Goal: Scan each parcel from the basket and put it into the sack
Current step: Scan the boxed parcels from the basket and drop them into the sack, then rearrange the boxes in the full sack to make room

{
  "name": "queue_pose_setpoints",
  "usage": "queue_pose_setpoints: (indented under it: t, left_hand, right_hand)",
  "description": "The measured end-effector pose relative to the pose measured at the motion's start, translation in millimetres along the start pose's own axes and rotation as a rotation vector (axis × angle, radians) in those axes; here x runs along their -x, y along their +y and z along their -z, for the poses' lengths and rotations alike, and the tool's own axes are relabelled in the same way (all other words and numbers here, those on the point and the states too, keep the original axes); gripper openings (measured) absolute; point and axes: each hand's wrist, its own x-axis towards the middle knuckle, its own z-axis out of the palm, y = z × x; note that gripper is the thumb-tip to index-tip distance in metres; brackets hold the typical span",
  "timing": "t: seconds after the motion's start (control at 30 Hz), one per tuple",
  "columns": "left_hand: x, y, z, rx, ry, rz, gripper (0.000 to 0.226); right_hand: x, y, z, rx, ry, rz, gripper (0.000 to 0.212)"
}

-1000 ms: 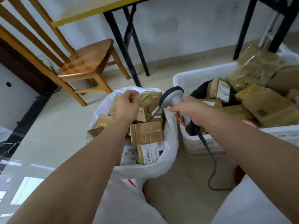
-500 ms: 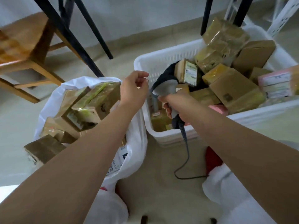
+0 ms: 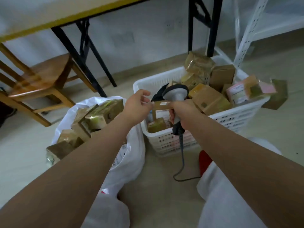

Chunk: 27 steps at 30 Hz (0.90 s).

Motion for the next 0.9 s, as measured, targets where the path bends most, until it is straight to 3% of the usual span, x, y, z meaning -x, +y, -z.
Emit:
queue_pose_setpoints:
  t: [0.23, 0.53, 0.8, 0.9]
  left_hand:
    - [15, 107, -5, -0.133, 0.009, -0.144, 0.039]
    - [12, 214, -53, -0.234, -0.026, -0.276, 0.039]
    - [1, 219, -104, -0.151, -0.113, -0.322, 0.035]
    - [-5, 216, -118, -0.115, -0.152, -0.315, 0.037]
  right_hand:
    - [60, -48, 55, -0.320, -0.051, 0.092, 0.006]
    - [77, -83, 140, -0.540, 0.089, 0.229, 0.013]
    - [77, -86, 204, -0.556, 0.383, 0.381, 0.010]
    - [88, -87, 225, -0.482, 0.453, 0.444, 0.019]
